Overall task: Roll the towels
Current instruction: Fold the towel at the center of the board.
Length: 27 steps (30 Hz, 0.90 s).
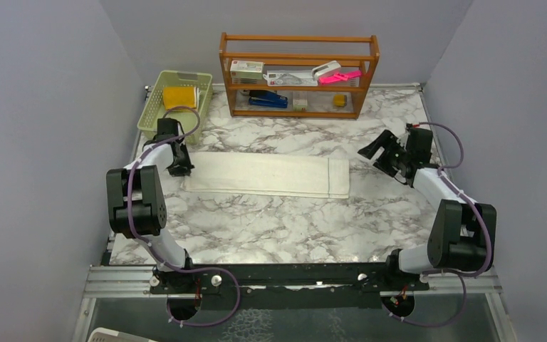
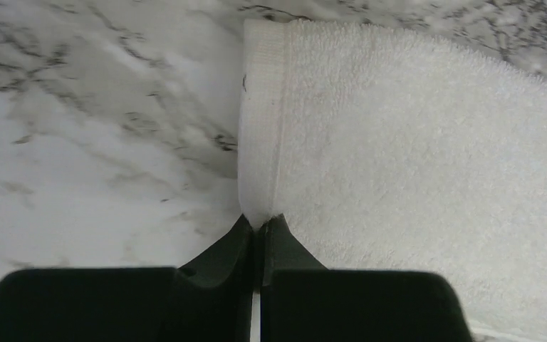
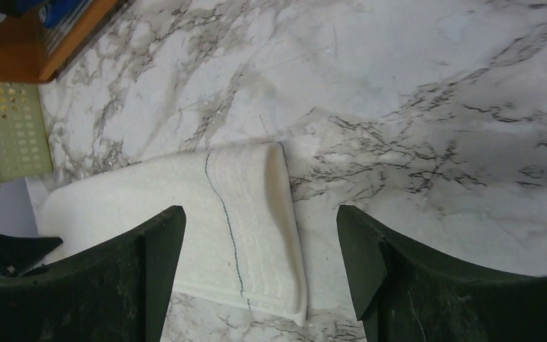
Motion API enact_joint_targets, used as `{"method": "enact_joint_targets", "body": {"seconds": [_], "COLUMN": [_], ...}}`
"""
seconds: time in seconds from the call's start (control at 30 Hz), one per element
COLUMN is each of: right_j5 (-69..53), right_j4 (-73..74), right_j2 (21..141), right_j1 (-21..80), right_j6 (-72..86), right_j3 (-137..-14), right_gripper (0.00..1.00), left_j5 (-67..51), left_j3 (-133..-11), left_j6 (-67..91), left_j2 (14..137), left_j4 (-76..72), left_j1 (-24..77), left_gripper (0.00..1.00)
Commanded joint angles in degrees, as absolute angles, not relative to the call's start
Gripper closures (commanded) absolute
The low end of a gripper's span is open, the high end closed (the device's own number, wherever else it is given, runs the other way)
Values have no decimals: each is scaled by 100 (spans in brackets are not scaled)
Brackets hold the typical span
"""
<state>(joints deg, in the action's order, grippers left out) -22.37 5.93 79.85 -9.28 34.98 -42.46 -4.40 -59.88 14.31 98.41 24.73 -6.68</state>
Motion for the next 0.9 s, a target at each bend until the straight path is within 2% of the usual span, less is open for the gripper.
{"method": "enact_joint_targets", "body": {"seconds": [0.0, 0.27, 0.4, 0.73, 0.87], "right_j5": [-1969, -1759, -1773, -1806, -1819], "right_j4": [542, 678, 694, 697, 681], "right_j2": [8204, 8284, 8313, 8409, 8457], "right_j1": [-581, -477, -461, -398, -387], "right_j6": [3364, 3207, 3199, 3182, 3179], "right_j3": [-4565, -4651, -4702, -4712, -4722], "right_gripper": [22, 21, 21, 21, 21], "left_j5": [1409, 2059, 1785, 1550, 1059], "left_j3": [-6268, -6477, -6571, -7165, -7339], "left_j6": [1015, 877, 985, 1357, 1661], "left_j2": [9423, 9339, 9328, 9304, 9328], "left_j4": [3017, 3313, 3341, 3862, 3964], "left_j1": [-700, -611, -457, 764, 1205], "left_gripper": [100, 100, 100, 100, 100]}}
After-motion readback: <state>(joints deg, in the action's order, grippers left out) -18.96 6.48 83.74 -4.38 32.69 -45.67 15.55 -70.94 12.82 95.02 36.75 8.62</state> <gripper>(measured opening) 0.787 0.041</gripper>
